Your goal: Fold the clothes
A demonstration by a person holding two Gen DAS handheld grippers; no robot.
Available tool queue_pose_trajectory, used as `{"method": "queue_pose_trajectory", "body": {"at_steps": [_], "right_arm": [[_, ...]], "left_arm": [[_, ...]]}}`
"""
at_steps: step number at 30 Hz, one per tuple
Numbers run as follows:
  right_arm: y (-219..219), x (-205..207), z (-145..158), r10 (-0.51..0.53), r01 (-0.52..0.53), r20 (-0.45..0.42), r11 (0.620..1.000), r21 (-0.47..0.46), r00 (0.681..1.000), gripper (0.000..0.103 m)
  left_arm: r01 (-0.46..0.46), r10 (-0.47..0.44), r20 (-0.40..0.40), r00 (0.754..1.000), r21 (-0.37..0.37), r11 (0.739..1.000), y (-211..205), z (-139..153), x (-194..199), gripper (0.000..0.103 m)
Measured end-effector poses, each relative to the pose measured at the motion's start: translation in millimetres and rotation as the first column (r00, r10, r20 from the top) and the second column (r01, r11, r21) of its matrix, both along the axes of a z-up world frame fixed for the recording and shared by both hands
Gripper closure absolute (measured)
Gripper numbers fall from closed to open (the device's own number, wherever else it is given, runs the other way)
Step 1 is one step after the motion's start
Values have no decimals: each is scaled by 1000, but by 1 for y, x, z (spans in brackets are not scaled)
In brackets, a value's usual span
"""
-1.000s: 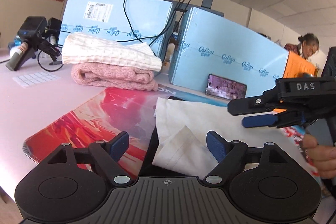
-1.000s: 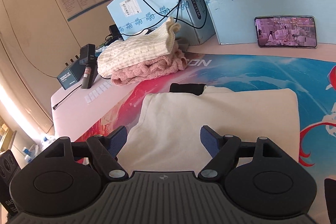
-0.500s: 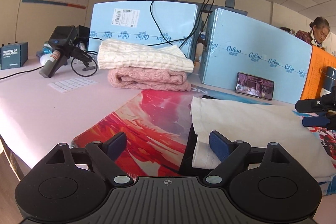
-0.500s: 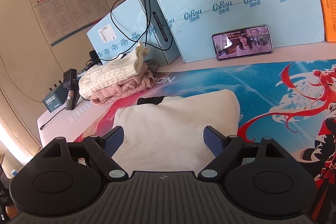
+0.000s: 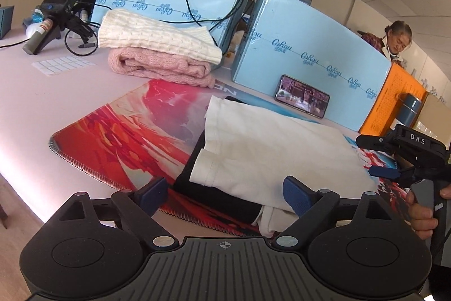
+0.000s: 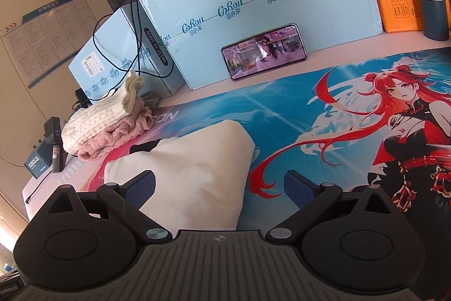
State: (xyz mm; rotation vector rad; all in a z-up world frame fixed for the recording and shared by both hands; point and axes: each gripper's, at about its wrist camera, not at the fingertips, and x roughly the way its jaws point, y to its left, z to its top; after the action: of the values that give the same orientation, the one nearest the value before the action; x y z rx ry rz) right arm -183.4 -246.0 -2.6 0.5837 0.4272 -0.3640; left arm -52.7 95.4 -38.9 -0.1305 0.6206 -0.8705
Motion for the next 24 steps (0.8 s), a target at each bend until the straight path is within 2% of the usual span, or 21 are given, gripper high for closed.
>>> {"method": "queue_pose_trajectory", "body": {"at_steps": [4,8,12,16,19,22,24], "right_arm": [[-9,18,-2,18,-17,-22,1000,18,1000,5],[-21,39,-8,39,-34,-50,995,90,998,4],[-16,50,-11,125,-125,3,983,132,992,5],[-9,48,-13,144,-147,28,982,120,989,8],[-12,41,-18,143,-154,81,977,147,986,9],[-17,37,-21,132,-153,124,970,188,984,16],[-18,36,-22,119,-142,125,971,193,985,23]], "left_arm": [[58,-63,-90,994,-53,997,-9,2,4,6],[88,-101,-150,984,-87,992,-19,2,8,6],[81,-107,-195,975,-135,988,-28,0,13,6],[81,-105,-171,980,-138,987,-36,-2,11,7],[84,-107,-154,982,-149,985,-38,-4,10,7],[82,-104,-136,985,-156,984,-41,-5,10,8],[75,-93,-119,989,-145,987,-43,-5,9,18]]}}
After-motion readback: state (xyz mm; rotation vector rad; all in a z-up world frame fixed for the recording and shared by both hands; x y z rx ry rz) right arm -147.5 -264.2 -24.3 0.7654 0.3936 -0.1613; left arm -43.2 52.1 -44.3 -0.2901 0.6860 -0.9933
